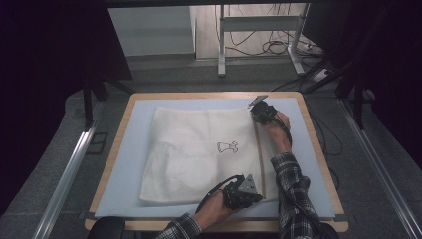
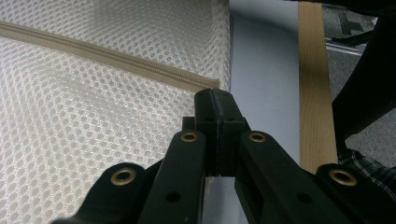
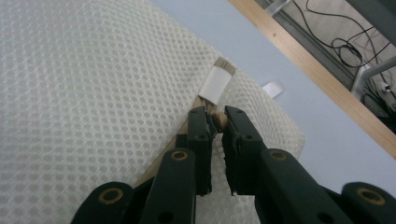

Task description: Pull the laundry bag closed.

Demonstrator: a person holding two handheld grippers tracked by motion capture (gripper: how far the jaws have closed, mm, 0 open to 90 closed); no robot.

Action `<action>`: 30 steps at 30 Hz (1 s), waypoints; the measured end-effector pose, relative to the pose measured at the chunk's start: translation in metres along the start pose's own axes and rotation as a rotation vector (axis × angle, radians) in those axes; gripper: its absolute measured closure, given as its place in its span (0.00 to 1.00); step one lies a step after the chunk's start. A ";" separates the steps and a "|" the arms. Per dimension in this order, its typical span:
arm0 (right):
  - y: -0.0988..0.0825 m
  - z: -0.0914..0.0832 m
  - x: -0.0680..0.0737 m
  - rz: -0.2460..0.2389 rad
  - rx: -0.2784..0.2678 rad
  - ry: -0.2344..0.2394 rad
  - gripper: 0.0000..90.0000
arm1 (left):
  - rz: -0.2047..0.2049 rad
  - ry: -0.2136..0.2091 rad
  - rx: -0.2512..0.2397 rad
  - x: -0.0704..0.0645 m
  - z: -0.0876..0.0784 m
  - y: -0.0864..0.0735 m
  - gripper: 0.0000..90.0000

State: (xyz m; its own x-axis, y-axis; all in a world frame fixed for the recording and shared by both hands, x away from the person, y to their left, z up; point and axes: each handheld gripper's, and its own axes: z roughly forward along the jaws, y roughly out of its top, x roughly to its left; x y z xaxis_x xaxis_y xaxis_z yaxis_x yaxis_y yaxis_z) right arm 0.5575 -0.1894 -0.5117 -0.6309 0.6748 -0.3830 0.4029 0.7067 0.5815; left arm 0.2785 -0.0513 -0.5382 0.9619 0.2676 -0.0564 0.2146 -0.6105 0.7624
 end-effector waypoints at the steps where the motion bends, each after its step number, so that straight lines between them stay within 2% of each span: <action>1: 0.001 0.001 0.000 0.001 0.001 -0.002 0.90 | 0.000 0.000 0.000 0.000 0.000 0.000 1.00; 5: 0.005 0.006 0.001 0.009 0.005 -0.022 0.90 | -0.002 -0.001 0.000 0.000 0.000 0.000 1.00; 9: 0.005 0.009 0.001 0.043 0.008 -0.024 0.89 | -0.003 -0.003 0.002 0.001 0.000 0.000 1.00; 10: 0.004 0.008 0.001 0.076 0.004 -0.015 0.89 | -0.005 -0.004 0.001 0.001 0.000 0.000 1.00; 13: 0.002 0.007 0.000 0.122 -0.002 0.001 0.86 | -0.017 -0.007 0.002 0.002 0.000 0.001 1.00; 16: 0.001 0.007 0.001 0.147 -0.004 0.010 0.83 | -0.032 0.001 0.001 0.001 0.000 0.002 1.00; 20: 0.001 0.005 0.000 0.167 -0.006 0.010 0.76 | -0.016 0.020 0.008 -0.001 0.000 0.003 1.00; 24: -0.001 0.002 -0.001 0.200 -0.018 0.037 0.70 | -0.011 0.021 -0.013 -0.002 -0.002 0.004 1.00; 25: -0.001 0.002 -0.001 0.205 -0.019 0.045 0.69 | -0.023 0.020 -0.026 -0.003 -0.002 0.004 0.97; 26: -0.002 0.002 -0.001 0.209 -0.019 0.048 0.69 | -0.010 0.022 -0.022 -0.002 -0.003 0.005 0.92; 28: -0.003 0.002 0.000 0.214 -0.019 0.050 0.68 | 0.008 0.031 -0.013 -0.002 -0.006 0.007 0.89; 30: -0.003 -0.001 0.000 0.218 -0.026 0.057 0.66 | 0.005 0.036 -0.018 0.000 -0.009 0.008 0.83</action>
State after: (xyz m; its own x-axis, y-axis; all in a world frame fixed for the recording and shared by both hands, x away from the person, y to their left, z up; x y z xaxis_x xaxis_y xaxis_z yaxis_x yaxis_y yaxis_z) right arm 0.5558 -0.1917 -0.5126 -0.5675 0.7973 -0.2057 0.5171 0.5395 0.6645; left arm 0.2784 -0.0493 -0.5262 0.9561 0.2913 -0.0301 0.2068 -0.5986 0.7739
